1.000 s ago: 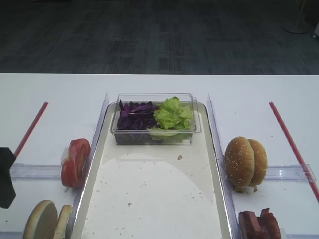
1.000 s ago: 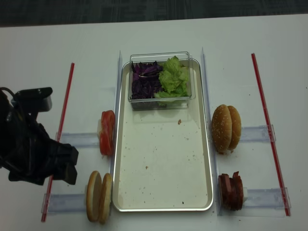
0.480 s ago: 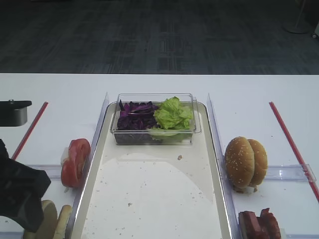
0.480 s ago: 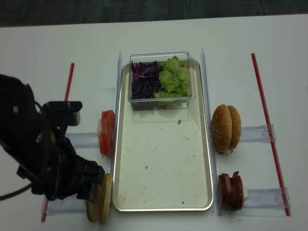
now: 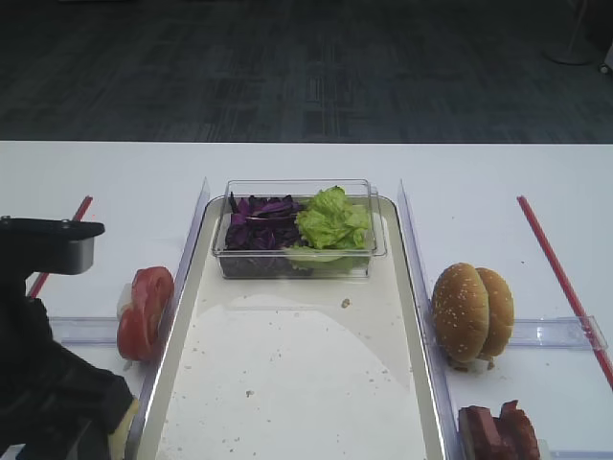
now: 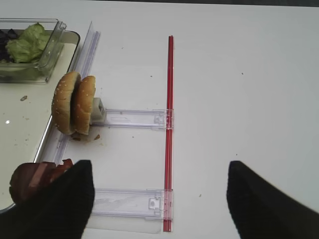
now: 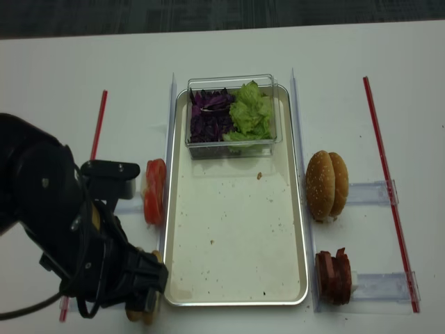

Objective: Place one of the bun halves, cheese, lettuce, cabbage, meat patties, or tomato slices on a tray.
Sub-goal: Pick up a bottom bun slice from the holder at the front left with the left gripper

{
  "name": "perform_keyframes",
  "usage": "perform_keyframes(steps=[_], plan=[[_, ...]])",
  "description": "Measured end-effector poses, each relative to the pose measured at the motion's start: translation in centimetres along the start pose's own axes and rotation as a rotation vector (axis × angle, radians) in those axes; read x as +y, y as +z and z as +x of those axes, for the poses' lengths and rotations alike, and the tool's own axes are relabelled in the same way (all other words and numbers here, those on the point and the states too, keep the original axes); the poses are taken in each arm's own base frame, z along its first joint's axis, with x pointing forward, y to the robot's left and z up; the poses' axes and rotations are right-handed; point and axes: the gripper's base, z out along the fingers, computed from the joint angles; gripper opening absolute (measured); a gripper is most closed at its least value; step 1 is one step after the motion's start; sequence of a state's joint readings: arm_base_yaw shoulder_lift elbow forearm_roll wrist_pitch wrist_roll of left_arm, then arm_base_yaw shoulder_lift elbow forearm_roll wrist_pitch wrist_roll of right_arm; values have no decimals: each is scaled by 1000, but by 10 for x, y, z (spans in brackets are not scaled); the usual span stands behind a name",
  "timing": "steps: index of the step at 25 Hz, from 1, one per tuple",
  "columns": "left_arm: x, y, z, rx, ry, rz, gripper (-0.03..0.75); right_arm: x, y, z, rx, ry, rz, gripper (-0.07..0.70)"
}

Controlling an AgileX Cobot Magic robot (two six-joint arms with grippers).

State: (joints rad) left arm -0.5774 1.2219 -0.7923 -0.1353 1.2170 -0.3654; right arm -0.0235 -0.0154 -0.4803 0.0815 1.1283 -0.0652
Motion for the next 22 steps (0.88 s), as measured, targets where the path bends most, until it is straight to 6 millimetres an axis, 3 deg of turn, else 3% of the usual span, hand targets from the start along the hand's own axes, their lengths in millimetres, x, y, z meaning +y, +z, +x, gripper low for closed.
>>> perform_keyframes(steps=[12, 22], plan=[[-40, 6, -12, 7, 107, -18, 519, 0, 0, 0, 0, 0, 0, 571], [-46, 21, -29, 12, 114, -59, 518, 0, 0, 0, 0, 3, 0, 571]])
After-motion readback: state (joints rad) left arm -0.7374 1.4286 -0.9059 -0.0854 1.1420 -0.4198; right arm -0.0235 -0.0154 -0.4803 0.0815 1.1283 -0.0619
